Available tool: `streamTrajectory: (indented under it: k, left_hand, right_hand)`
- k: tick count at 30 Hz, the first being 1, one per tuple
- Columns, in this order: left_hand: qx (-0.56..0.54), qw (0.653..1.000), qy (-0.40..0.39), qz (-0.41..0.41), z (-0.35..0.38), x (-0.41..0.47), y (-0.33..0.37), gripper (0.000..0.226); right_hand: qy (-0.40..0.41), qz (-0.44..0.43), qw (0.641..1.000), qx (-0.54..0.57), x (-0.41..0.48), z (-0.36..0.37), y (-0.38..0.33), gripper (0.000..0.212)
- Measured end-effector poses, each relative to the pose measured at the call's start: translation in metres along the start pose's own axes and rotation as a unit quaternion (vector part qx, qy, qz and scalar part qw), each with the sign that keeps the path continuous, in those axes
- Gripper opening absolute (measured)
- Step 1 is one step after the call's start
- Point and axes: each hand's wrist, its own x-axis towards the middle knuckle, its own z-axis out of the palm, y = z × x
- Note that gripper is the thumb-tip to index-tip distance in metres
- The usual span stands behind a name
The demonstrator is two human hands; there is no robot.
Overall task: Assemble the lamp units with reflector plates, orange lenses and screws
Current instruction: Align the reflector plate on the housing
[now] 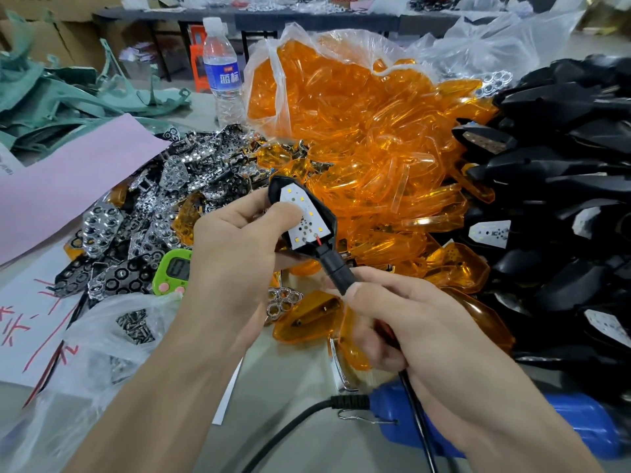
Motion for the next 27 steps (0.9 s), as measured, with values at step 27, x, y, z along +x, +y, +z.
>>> streamTrajectory:
  k: [27]
  left_hand:
    - [0.065, 0.984, -0.166, 0.031, 0.008, -0.021, 0.005, 0.019]
  right_hand:
    - [0.083, -0.103, 0.991, -0.022, 0.001, 0.019, 0.011, 0.033]
